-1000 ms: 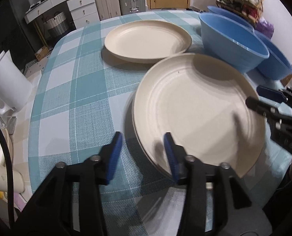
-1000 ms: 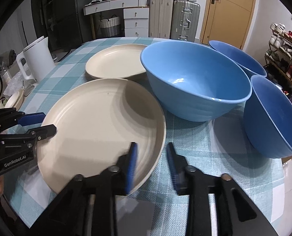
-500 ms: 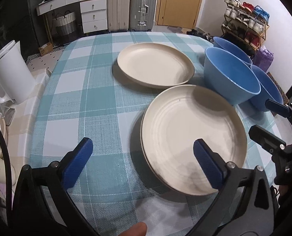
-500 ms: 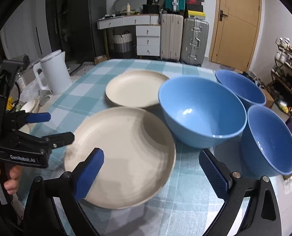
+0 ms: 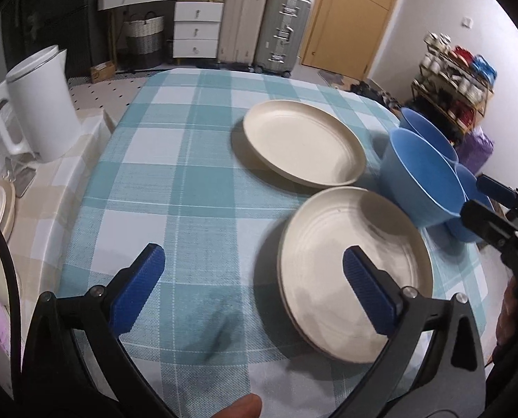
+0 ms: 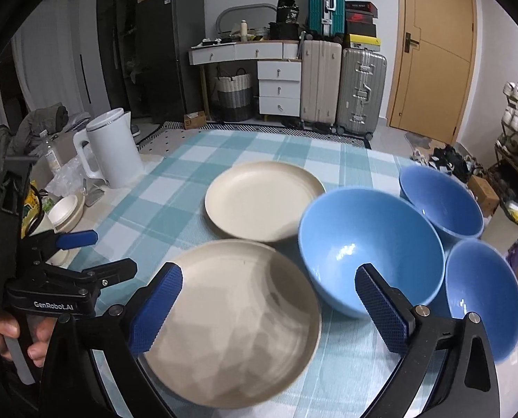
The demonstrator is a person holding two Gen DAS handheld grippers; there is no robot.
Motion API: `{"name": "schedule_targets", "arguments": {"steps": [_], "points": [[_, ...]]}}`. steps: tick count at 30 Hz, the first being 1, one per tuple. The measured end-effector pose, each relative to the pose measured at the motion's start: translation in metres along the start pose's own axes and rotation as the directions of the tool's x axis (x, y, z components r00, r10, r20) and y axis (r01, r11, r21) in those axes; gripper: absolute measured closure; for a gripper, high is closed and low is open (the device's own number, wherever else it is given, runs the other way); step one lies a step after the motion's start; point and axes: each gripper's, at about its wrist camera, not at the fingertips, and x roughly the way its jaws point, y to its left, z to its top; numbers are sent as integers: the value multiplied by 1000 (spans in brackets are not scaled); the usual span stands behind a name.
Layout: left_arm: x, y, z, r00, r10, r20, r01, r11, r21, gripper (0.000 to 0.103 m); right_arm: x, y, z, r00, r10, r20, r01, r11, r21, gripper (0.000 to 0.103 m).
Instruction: Organize plates and bowls
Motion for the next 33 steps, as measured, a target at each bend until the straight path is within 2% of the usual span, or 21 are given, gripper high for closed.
{"name": "schedule_targets", "arguments": {"steps": [10,23,33], "points": [[9,23,4,999,40,-2,-40,994,-103,1,11,-7,30,999,35,1,-35,999,-24,1],[24,25,26,998,62,-23,-65,989,-133,1,31,-22,63,998,63,-23,-64,998,-19,1],[32,21,53,998,61,-10,-62,989,-134,1,47,-35,88,998,31,-56,-32,999,-12,1]]}}
